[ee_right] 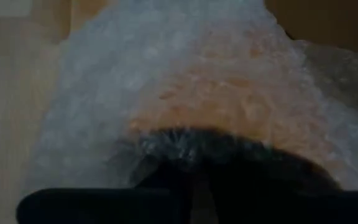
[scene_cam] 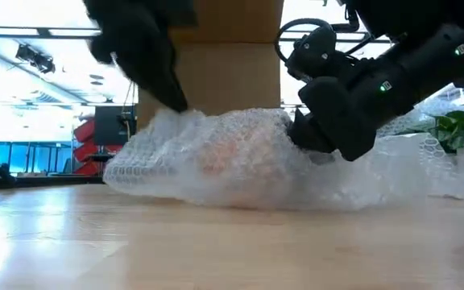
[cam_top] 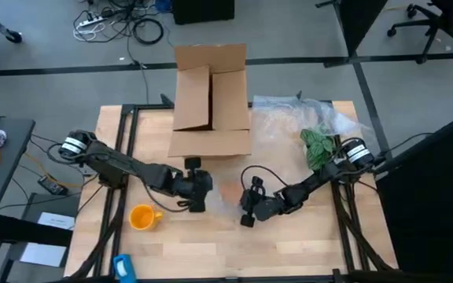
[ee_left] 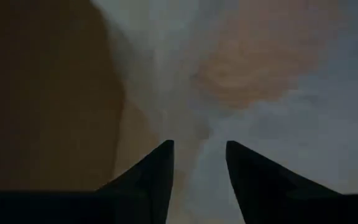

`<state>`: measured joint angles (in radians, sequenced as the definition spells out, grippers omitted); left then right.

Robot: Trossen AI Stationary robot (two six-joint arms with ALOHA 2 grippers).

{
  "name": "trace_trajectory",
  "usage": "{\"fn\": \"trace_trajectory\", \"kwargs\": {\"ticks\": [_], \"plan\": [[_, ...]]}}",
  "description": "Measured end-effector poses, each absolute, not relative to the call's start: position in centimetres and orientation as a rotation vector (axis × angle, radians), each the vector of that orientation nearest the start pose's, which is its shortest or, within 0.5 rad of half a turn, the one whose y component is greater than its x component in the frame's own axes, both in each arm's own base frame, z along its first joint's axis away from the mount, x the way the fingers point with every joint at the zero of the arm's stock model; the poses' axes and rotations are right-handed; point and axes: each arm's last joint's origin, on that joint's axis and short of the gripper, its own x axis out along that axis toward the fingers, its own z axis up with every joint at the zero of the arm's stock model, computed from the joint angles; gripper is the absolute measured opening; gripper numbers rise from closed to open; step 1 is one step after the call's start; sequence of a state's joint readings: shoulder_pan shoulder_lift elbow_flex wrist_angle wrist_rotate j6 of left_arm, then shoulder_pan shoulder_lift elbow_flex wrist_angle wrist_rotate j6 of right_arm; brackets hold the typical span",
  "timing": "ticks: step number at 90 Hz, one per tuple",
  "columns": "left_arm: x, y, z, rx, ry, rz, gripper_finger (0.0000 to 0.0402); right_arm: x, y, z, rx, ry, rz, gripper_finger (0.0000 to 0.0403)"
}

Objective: Wrap mug
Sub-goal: Wrap the orange cup with the bubble wrap

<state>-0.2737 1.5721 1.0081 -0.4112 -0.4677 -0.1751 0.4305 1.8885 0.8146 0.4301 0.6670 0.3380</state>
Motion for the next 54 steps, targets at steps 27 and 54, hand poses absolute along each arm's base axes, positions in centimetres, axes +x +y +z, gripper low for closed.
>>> {"fn": "trace_trajectory", "kwargs": {"ticks": [27, 54], "plan": [[33.6, -5.8, 12.4, 0.102, 0.838, 0.14, 0.0133, 32.3, 12.6, 12.8, -0.013, 0.482, -0.308, 0.0021], [36.7, -7.9, 10.8, 0.057, 0.628, 0.028, 0.0133, 34.0, 11.1, 18.1, 0.026, 0.81, -0.194, 0.0004]]}}
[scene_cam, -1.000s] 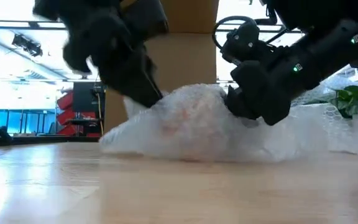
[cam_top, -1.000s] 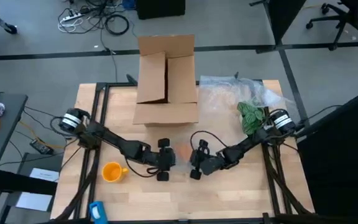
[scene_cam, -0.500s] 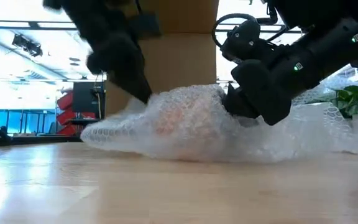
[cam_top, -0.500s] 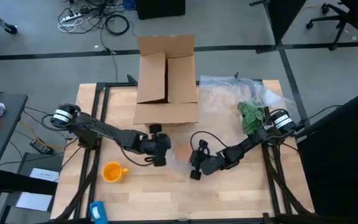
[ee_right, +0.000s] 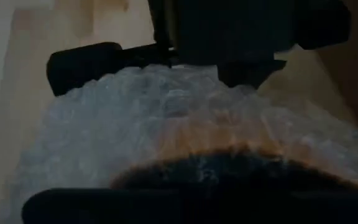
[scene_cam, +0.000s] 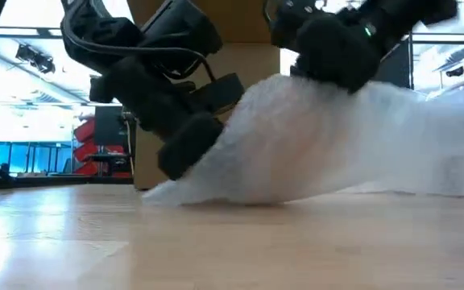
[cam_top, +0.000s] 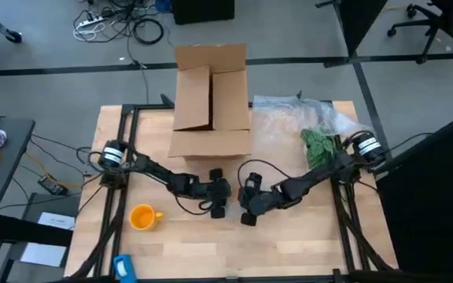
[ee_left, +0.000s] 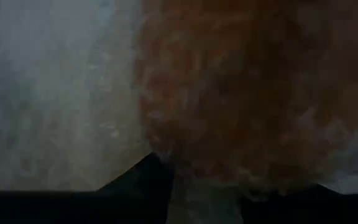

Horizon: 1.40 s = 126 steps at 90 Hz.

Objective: Wrap mug
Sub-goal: Wrap the orange cup with the bubble wrap

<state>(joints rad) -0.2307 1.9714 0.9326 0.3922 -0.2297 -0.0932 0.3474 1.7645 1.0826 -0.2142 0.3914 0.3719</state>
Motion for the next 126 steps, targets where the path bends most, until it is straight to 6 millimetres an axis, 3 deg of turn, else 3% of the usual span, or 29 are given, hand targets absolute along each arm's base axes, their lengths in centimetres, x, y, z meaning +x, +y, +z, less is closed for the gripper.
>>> {"fn": "trace_trajectory", "kwargs": {"ticks": [13, 22, 45, 57, 76, 90, 108, 126], "plan": [[37.5, -8.9, 11.7, 0.044, 0.569, -0.058, 0.0133, 35.1, 9.8, 20.8, 0.137, 1.002, -0.072, 0.0003], [37.8, -9.1, 12.0, 0.051, 0.566, -0.065, 0.0133, 35.4, 8.6, 21.4, 0.202, 1.059, -0.017, 0.0001], [37.3, -8.7, 11.7, 0.095, 0.658, -0.062, 0.0133, 35.8, 7.9, 17.7, 0.266, 1.272, 0.035, 0.0], [36.8, -8.4, 12.3, 0.154, 0.715, -0.068, 0.0133, 36.1, 8.1, 16.8, 0.274, 1.298, 0.078, 0.0], [35.2, -7.8, 15.4, 0.268, 0.872, -0.065, 0.0133, 35.9, 8.1, 16.7, 0.264, 1.317, 0.082, 0.0], [33.6, -7.0, 17.7, 0.357, 1.043, 0.082, 0.0133, 35.7, 8.1, 16.7, 0.256, 1.338, 0.085, 0.0], [33.2, -7.2, 21.0, 0.273, 0.902, 0.15, 0.0133, 36.0, 9.4, 18.7, 0.15, 1.37, 0.063, 0.0], [33.7, -8.4, 21.3, 0.273, 0.818, 0.145, 0.0133, 36.6, 10.9, 20.6, 0.055, 1.314, 0.124, 0.0]]}}
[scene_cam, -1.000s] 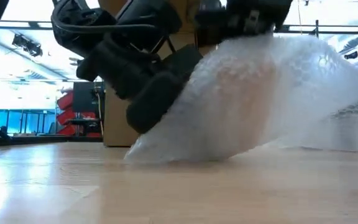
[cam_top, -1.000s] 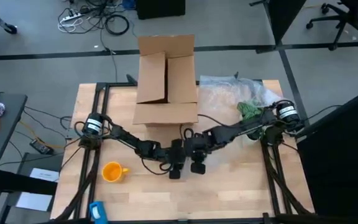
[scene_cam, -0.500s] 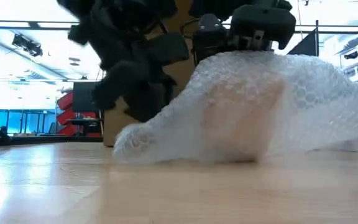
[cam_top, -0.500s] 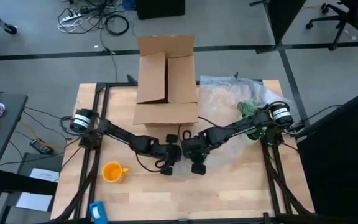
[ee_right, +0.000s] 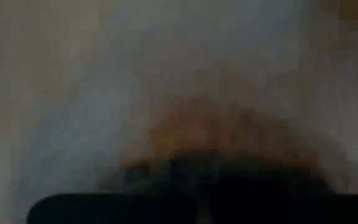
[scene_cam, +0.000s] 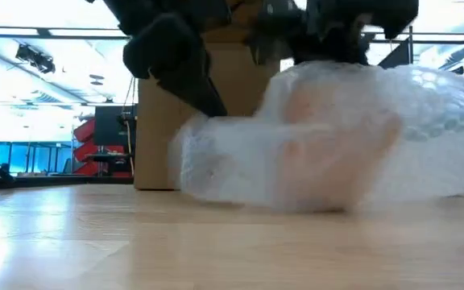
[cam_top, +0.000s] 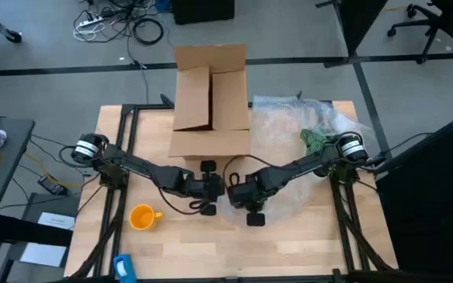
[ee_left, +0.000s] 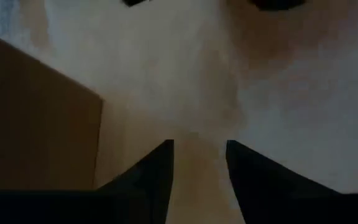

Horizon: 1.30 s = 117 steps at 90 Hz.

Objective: Wrap mug
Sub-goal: Wrap the orange cup with the bubble wrap

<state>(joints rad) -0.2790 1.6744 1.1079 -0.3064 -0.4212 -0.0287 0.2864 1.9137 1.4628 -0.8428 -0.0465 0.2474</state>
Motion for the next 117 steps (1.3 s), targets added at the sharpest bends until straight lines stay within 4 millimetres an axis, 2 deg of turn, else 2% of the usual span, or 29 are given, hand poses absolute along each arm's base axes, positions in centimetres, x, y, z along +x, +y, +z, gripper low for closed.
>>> {"fn": "trace_trajectory", "kwargs": {"ticks": [7, 21, 32, 45, 50, 62, 88, 106, 117], "plan": [[34.2, -8.5, 20.6, 0.256, 0.766, 0.16, 0.0133, 36.6, 11.7, 20.4, 0.008, 1.306, 0.158, 0.0], [34.8, -8.9, 18.4, 0.221, 0.658, 0.139, 0.0133, 37.4, 13.3, 18.4, -0.053, 1.291, 0.197, 0.0], [34.4, -9.8, 18.9, 0.235, 0.636, 0.096, 0.0133, 37.5, 14.0, 18.0, -0.076, 1.293, 0.179, 0.0], [33.2, -10.7, 20.8, 0.269, 0.61, 0.072, 0.0133, 37.6, 14.5, 19.4, -0.078, 1.283, 0.159, 0.0], [32.8, -10.8, 21.5, 0.276, 0.598, 0.085, 0.0133, 37.8, 14.6, 20.6, -0.079, 1.266, 0.16, 0.0], [32.4, -11.3, 21.7, 0.291, 0.589, 0.1, 0.0133, 37.9, 14.7, 23.7, -0.086, 1.235, 0.152, 0.0], [31.8, -12.6, 21.5, 0.25, 0.58, 0.097, 0.0133, 37.7, 15.8, 27.4, -0.069, 1.223, 0.151, 0.0], [31.4, -13.6, 21.6, 0.223, 0.558, 0.11, 0.0133, 37.6, 17.0, 28.0, -0.049, 1.174, 0.171, 0.0], [31.2, -14.2, 21.7, 0.203, 0.538, 0.111, 0.0133, 37.4, 16.9, 27.0, -0.064, 1.196, 0.149, 0.0]]}}
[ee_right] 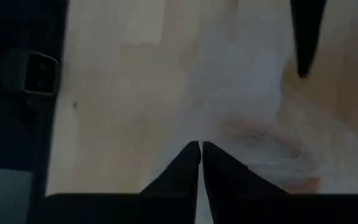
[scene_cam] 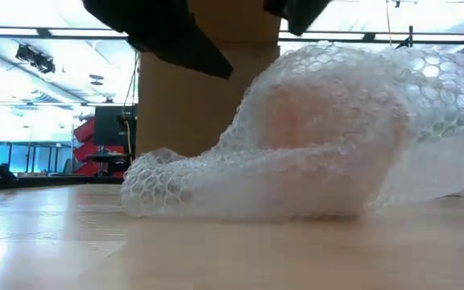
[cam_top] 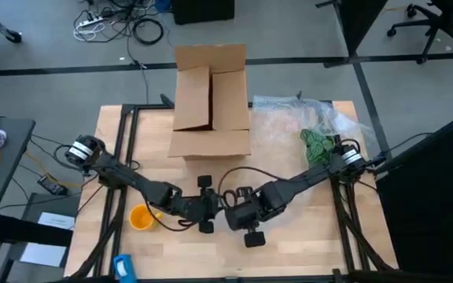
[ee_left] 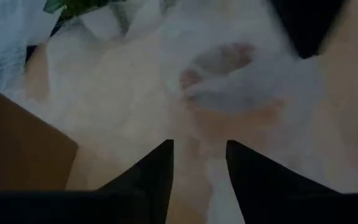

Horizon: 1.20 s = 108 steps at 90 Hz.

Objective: Wrap mug
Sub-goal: Wrap the orange cup with the bubble wrap

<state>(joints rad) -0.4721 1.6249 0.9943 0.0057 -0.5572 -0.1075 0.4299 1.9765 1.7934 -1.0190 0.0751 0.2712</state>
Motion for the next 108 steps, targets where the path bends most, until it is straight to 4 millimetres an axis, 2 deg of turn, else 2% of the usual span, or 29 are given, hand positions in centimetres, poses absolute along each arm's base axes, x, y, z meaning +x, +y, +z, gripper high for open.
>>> {"fn": "trace_trajectory", "kwargs": {"ticks": [24, 32, 41, 53, 68, 84, 99, 108], "plan": [[31.0, -15.1, 22.1, 0.187, 0.491, 0.093, 0.0133, 37.7, 13.6, 22.6, -0.033, 1.293, 0.029, 0.0], [31.1, -15.2, 22.0, 0.183, 0.482, 0.092, 0.0133, 37.8, 12.7, 20.7, 0.011, 1.3, 0.043, 0.0], [31.5, -15.4, 21.5, 0.187, 0.483, 0.095, 0.0133, 37.9, 12.3, 19.0, 0.095, 1.264, 0.121, 0.0], [32.1, -15.7, 20.3, 0.19, 0.486, 0.096, 0.0133, 37.6, 12.2, 18.1, 0.128, 1.268, 0.126, 0.0], [32.6, -15.9, 19.3, 0.211, 0.489, 0.092, 0.0133, 37.7, 12.8, 19.9, 0.114, 1.269, 0.14, 0.0], [32.6, -15.9, 19.3, 0.208, 0.483, 0.093, 0.0133, 37.4, 12.9, 24.7, 0.078, 1.221, 0.137, 0.0], [32.5, -15.8, 19.1, 0.225, 0.509, 0.093, 0.0133, 36.2, 12.6, 27.5, 0.068, 1.297, 0.044, 0.0], [32.2, -16.0, 18.9, 0.24, 0.53, 0.088, 0.0133, 34.7, 12.9, 27.8, 0.089, 1.419, -0.028, 0.0]]}}
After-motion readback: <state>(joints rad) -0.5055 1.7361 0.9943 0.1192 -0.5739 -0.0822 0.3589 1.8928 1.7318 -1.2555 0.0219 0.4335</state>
